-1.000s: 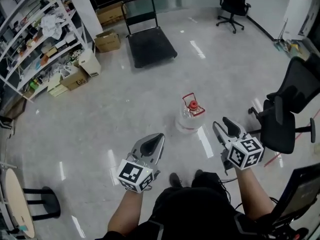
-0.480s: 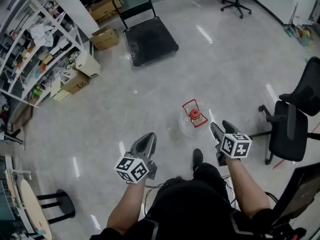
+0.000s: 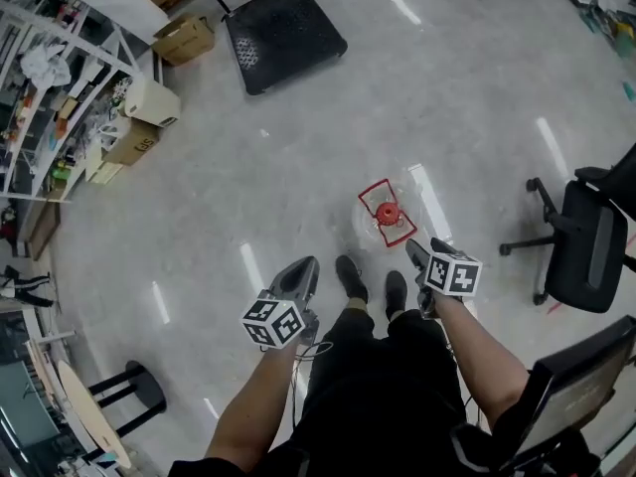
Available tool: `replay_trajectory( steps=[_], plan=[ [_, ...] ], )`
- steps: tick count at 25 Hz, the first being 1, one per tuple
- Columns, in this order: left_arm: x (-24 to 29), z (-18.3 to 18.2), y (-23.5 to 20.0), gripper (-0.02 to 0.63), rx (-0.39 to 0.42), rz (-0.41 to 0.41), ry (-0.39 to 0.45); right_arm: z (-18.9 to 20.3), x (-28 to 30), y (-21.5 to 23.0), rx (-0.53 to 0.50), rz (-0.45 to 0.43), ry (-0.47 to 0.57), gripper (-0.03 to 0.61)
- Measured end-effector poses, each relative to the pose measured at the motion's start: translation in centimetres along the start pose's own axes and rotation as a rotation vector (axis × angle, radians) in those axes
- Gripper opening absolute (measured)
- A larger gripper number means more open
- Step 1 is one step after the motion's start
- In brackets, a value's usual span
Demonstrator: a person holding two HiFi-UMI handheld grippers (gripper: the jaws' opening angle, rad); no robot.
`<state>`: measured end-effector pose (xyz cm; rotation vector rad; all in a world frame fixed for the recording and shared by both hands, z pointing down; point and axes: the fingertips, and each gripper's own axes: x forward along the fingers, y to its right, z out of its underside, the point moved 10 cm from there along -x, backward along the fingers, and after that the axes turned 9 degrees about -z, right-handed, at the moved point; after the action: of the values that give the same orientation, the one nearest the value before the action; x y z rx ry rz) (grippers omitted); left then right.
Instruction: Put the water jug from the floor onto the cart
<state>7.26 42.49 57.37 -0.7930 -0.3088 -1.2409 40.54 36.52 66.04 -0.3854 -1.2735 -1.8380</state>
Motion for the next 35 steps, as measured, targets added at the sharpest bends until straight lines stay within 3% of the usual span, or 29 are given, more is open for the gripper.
replay_trajectory(
  steps=[5,9,12,16,20,23,25,29,35],
  plan=[
    [5.6,2.7,-2.2,-0.003,0.022,0.008,-0.164,2.6,4.8,4.2,0.216,0.07,-0.067,0.265],
    [9.7,6.3,-4.8,-0.003,-0.061,-0.026,-0.334,3.7,8.0,6.7,0.251,0.12,-0.112,0.265],
    [11.0,8.0,-5.9,-0.003,-0.063,-0.017,-0.399,4.6,10.3,8.4,0.388,0.124,-0.09,0.265],
    [11.3,9.0,-6.1,-0.003,-0.018,0.059,-0.43,5.5,12.4,10.4,0.466,0.147,-0.087,0.265],
    [10.2,9.7,-7.4,-0.002,-0.062,0.041,-0.454,6.4,14.0,10.4,0.537,0.101,-0.063,0.26],
    [9.9,9.8,-8.3,-0.002,-0.084,0.027,-0.456,6.3,14.7,10.3,0.5,0.144,-0.076,0.136],
    [9.6,9.6,-8.8,-0.003,-0.078,0.028,-0.457,6.5,15.0,10.3,0.529,0.156,-0.052,0.117],
    [9.0,9.0,-9.3,-0.003,-0.084,0.036,-0.444,6.1,14.3,10.5,0.683,0.081,0.084,0.083],
    [7.9,7.0,-9.3,-0.002,-0.111,0.037,-0.391,3.6,14.6,9.7,0.605,0.029,0.056,0.083]
  ],
)
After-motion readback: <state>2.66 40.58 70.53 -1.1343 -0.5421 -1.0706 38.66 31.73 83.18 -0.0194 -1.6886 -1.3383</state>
